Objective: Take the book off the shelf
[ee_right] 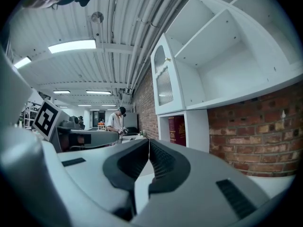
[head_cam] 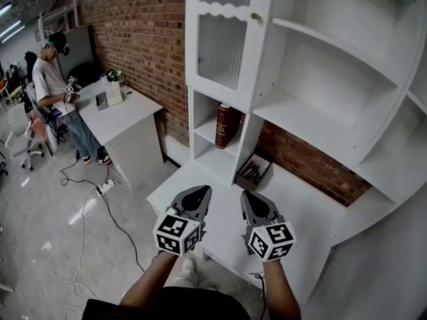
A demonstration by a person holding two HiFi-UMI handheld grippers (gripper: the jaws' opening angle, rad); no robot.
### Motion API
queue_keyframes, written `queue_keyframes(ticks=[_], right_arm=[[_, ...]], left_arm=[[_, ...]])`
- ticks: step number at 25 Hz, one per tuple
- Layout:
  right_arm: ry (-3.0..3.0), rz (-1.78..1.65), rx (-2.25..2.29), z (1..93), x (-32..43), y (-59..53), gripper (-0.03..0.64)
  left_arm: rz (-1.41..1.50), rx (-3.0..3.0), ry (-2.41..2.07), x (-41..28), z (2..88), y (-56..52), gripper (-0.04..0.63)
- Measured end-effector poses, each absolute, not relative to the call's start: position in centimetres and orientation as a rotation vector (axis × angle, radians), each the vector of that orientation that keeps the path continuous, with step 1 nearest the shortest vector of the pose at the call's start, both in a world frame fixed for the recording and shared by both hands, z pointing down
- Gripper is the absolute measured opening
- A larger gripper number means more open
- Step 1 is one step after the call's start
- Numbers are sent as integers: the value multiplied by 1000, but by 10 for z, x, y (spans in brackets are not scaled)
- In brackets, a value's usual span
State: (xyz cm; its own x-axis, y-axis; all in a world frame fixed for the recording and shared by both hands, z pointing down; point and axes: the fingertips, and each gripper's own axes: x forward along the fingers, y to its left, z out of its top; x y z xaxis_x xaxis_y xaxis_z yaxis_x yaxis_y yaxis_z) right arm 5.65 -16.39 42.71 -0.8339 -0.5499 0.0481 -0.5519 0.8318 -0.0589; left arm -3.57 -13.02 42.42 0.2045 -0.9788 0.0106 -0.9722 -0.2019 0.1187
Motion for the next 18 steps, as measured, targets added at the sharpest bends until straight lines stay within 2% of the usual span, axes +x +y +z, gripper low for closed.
queue_keyframes(ticks=[18], right_arm=[[-2962, 147, 1009, 422, 1, -251, 20]], left_arm=[[-94, 2425, -1844, -92, 414, -217, 15]])
